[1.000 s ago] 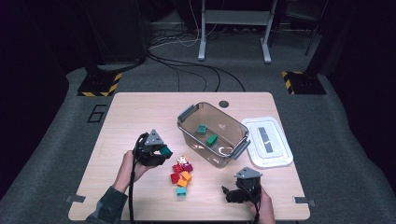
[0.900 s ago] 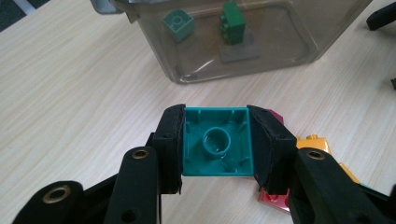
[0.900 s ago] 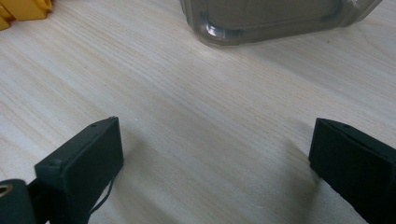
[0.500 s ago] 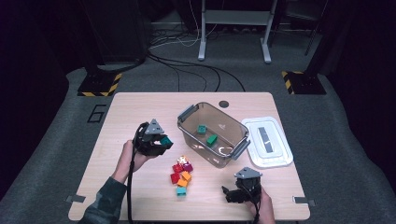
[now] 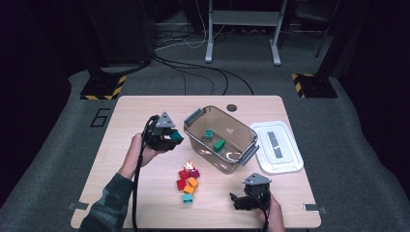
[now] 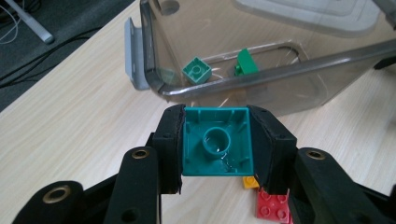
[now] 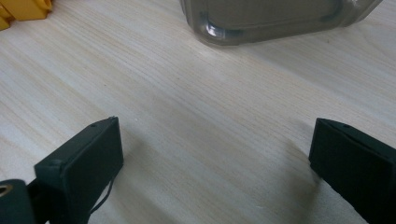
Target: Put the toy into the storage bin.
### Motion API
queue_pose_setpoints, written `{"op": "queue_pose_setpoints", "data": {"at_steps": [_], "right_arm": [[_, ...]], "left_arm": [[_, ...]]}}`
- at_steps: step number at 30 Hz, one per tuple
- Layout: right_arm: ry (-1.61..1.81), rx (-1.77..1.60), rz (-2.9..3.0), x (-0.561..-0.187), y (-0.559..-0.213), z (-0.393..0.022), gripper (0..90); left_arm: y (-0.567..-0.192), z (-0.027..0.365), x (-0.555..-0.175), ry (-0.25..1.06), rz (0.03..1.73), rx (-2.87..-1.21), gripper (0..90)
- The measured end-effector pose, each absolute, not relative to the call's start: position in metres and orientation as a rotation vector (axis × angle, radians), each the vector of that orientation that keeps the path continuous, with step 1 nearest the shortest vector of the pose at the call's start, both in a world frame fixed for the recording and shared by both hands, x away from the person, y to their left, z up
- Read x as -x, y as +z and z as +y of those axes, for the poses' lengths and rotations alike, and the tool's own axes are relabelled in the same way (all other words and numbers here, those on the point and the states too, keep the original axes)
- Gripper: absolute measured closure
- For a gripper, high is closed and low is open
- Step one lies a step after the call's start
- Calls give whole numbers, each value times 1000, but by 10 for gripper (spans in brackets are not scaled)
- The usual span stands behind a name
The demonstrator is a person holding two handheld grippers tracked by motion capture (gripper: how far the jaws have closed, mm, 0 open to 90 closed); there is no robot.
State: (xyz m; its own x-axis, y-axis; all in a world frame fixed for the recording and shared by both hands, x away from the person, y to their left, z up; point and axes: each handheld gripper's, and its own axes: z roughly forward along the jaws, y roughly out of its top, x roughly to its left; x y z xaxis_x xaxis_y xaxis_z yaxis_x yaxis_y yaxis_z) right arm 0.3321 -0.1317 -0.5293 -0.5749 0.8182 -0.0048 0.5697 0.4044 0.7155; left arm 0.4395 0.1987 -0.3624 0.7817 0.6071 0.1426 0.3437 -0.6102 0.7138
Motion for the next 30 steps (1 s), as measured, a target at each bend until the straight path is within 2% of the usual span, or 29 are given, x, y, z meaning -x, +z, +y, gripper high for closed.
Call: {"op": "queue_pose_setpoints", "data": {"at_steps": [16,30], "right_arm": [[970,-1198,2311,-332,-529,-132,21],[973,-1211,2302,-332,-529,-131,21]], "left_arm": [[-334,174,-461,529,671,-2280,588],[-324,156,-483,523,664,-2303,588]]}}
